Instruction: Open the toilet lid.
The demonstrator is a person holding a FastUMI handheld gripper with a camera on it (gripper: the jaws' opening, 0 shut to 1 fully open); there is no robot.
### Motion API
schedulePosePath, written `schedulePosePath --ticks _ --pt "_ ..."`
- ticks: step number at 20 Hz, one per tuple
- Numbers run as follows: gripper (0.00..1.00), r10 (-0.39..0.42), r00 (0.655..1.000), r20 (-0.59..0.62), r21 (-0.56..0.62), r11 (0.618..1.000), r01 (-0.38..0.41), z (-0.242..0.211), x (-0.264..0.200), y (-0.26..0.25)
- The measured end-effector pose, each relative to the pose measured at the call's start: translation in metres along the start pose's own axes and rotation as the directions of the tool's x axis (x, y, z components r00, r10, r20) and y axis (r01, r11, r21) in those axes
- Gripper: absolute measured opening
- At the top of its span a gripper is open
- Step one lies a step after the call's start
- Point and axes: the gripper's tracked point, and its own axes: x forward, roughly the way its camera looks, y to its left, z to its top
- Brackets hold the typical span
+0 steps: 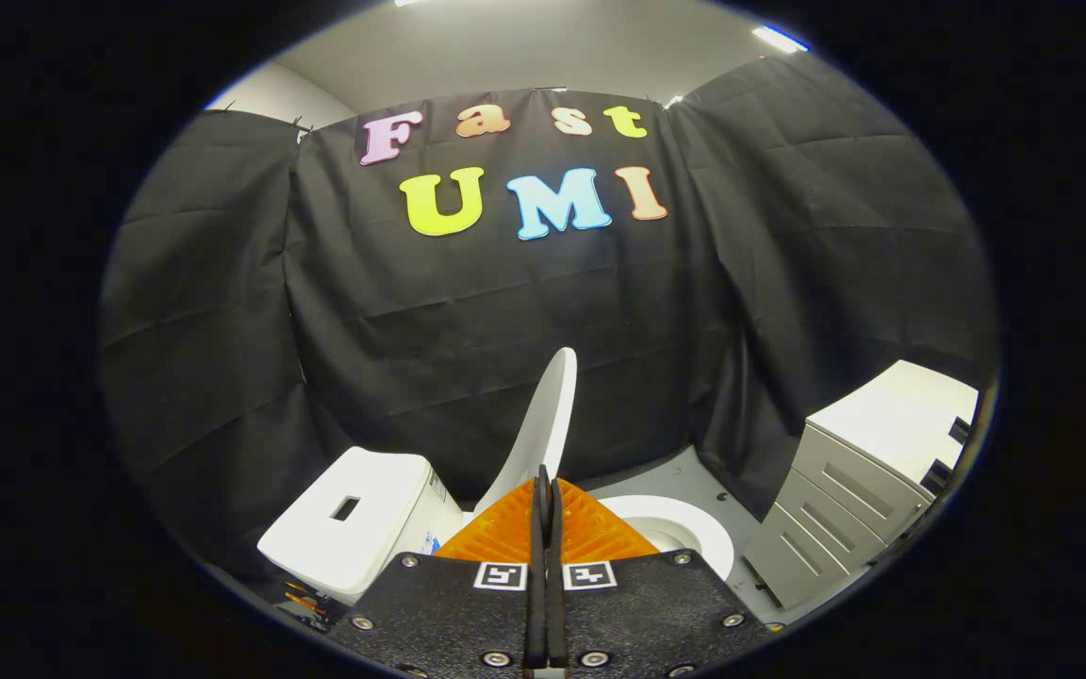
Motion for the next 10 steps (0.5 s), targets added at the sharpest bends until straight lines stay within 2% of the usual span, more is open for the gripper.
schedulePosePath --ticks 3,10 --pt "0.00 -0.014 1.000 -0.006 -0.039 0.999 0.013 0.004 -0.002 0.011" --pt "0.00 0.022 1.000 0.016 -0.189 0.982 -0.019 0.014 -0.007 0.056"
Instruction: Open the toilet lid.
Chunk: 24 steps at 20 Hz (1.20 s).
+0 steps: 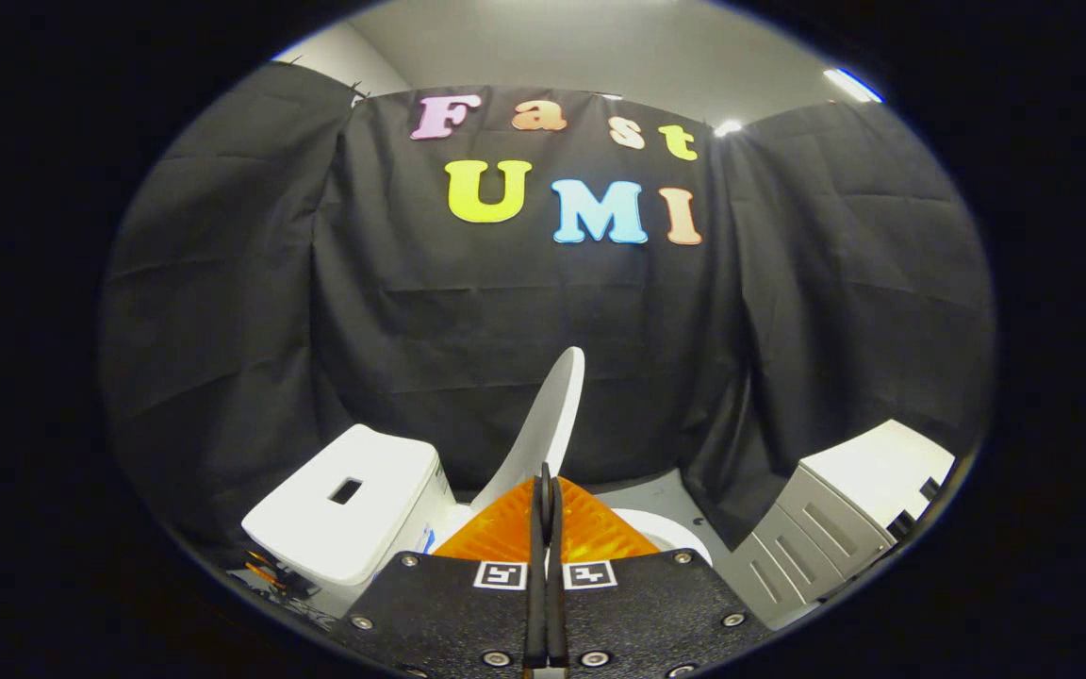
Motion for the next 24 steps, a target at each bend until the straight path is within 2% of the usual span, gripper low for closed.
schedulePosePath --ticks 11,18,24 --pt "0.00 0.080 0.997 0.023 -0.123 0.989 -0.077 0.018 -0.005 0.070" --pt "0.00 0.171 0.984 0.048 -0.240 0.958 -0.155 0.025 -0.007 0.131" --pt "0.00 0.243 0.969 0.050 -0.236 0.945 -0.225 0.022 -0.007 0.171"
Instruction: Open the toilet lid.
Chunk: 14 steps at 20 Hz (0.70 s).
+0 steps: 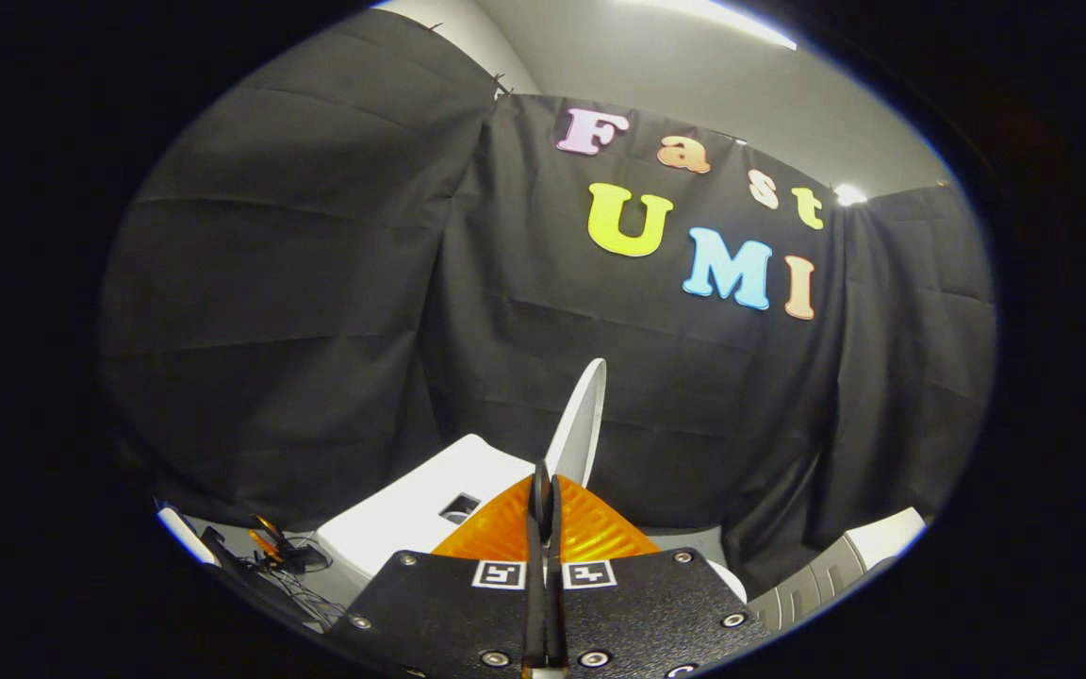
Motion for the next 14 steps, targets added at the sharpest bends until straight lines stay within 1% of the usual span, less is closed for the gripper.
schedulePosePath --ticks 2,5,7,9,11,14 --pt "0.00 0.031 1.000 0.004 -0.023 0.999 -0.031 0.001 0.002 0.013" --pt "0.00 0.105 0.994 0.020 -0.003 0.994 -0.105 0.003 0.007 0.031" --pt "0.00 0.143 0.989 0.026 0.034 0.989 -0.144 0.005 0.008 0.035" --pt "0.00 0.185 0.982 0.044 0.103 0.977 -0.189 0.005 0.011 0.041" --pt "0.00 0.215 0.975 0.058 0.136 0.966 -0.221 0.009 0.011 0.047" --pt "0.00 0.264 0.963 0.048 0.113 0.957 -0.267 0.010 0.017 0.060"
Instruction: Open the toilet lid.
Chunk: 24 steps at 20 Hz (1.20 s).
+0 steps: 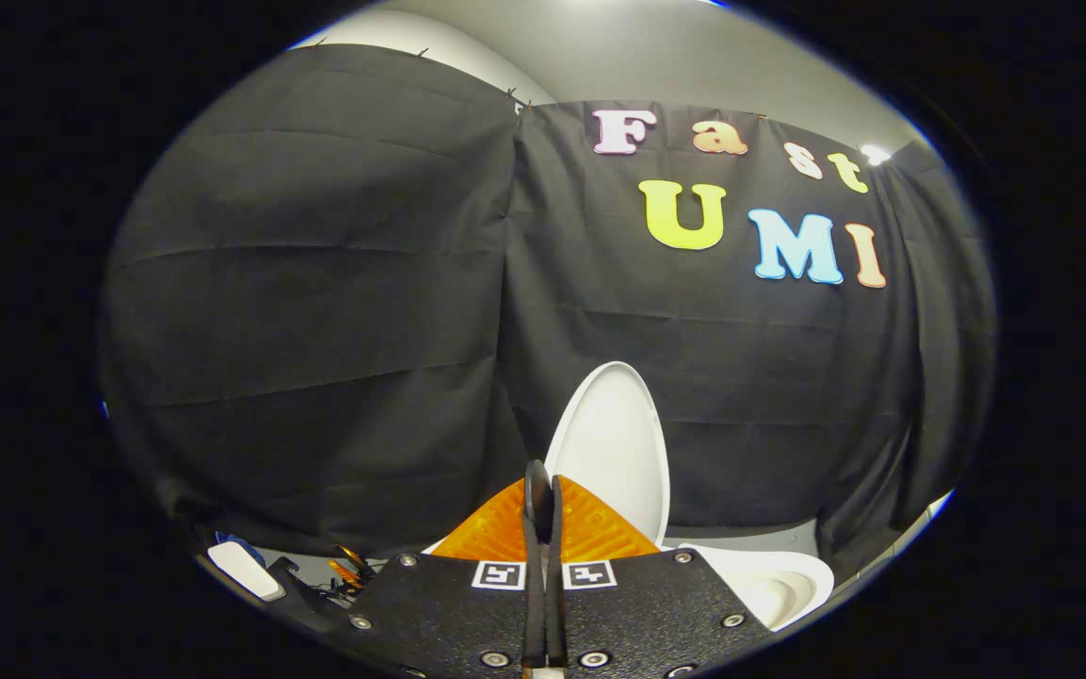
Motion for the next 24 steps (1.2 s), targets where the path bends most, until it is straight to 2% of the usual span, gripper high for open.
schedulePosePath --ticks 2,8,10,12,17,19,24 --pt "0.00 0.024 0.999 -0.021 -0.041 0.999 -0.025 0.000 0.005 0.005" --pt "0.01 0.006 1.000 -0.026 -0.071 0.997 -0.008 0.000 0.005 0.003" --pt "0.06 -0.015 1.000 -0.025 -0.120 0.993 0.012 0.004 -0.002 -0.002" --pt "0.19 0.018 1.000 -0.022 -0.137 0.990 -0.021 0.001 -0.003 0.004" --pt "0.95 0.002 0.997 0.075 -0.117 0.993 0.007 0.023 -0.035 -0.014" --pt "0.95 -0.003 0.994 0.111 -0.110 0.994 0.015 0.033 -0.048 -0.024" --pt "0.95 -0.115 0.972 0.203 -0.087 0.987 0.135 0.048 -0.098 -0.079"
